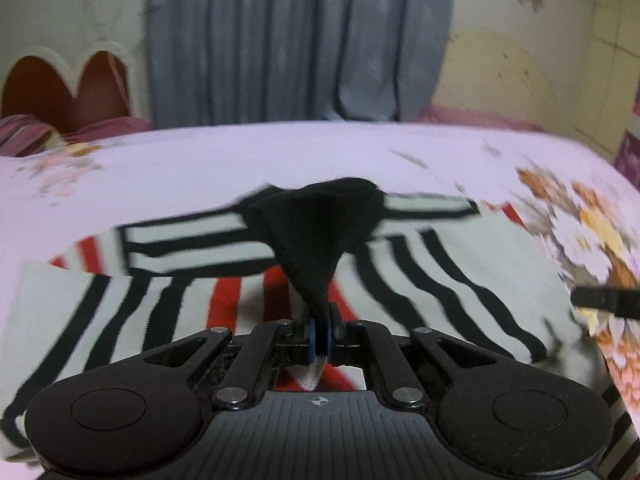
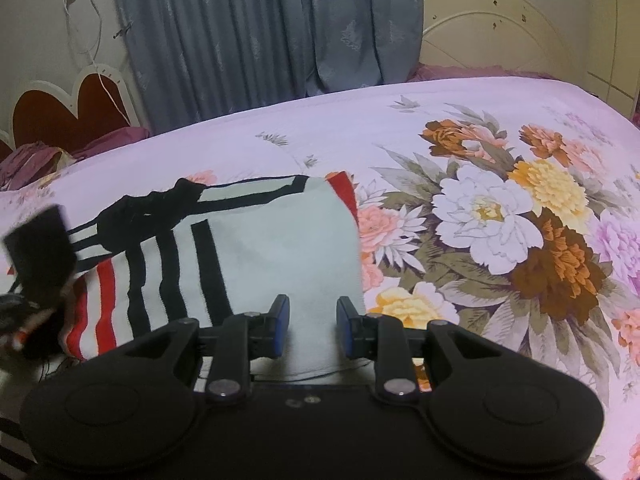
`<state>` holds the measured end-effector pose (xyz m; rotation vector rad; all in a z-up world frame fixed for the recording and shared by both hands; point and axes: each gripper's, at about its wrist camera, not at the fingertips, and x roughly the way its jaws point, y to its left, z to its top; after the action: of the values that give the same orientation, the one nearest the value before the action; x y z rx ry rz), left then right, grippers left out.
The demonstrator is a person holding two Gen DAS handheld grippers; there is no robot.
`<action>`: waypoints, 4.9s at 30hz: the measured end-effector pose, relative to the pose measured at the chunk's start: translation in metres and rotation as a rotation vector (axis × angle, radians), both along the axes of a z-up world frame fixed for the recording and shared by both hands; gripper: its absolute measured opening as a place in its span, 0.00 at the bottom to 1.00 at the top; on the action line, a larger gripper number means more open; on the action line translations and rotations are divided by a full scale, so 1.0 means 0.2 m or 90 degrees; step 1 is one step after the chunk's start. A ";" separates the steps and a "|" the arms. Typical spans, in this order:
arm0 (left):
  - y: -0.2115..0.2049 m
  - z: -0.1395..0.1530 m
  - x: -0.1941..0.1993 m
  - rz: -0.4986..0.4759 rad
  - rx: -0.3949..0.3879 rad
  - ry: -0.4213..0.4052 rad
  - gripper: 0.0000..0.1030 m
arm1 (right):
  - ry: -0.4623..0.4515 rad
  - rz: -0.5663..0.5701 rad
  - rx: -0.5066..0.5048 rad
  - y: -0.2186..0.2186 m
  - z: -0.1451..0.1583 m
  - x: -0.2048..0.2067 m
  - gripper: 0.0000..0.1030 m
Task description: Fold small clothes
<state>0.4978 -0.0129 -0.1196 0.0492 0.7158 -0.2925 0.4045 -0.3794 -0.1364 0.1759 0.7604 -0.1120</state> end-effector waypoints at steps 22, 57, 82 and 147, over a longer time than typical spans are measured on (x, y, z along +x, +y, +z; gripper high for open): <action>0.51 0.10 -0.25 0.116 0.008 -0.074 0.60 | 0.039 0.050 0.297 0.07 -0.09 0.19 0.50; 0.74 -0.12 0.42 0.074 0.030 0.043 0.61 | 0.045 0.102 0.079 0.16 -0.19 0.46 0.10; 0.72 -0.01 -0.36 0.068 0.003 -0.008 0.51 | 0.014 0.187 -0.013 0.38 -0.03 0.16 0.16; 0.56 -0.20 -0.20 0.040 0.036 0.005 0.62 | 0.047 0.161 -0.076 0.37 -0.13 0.08 0.18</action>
<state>0.4574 0.0999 -0.1602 0.0792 0.7322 -0.2125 0.4211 -0.3053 -0.1624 -0.0381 0.8414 0.0770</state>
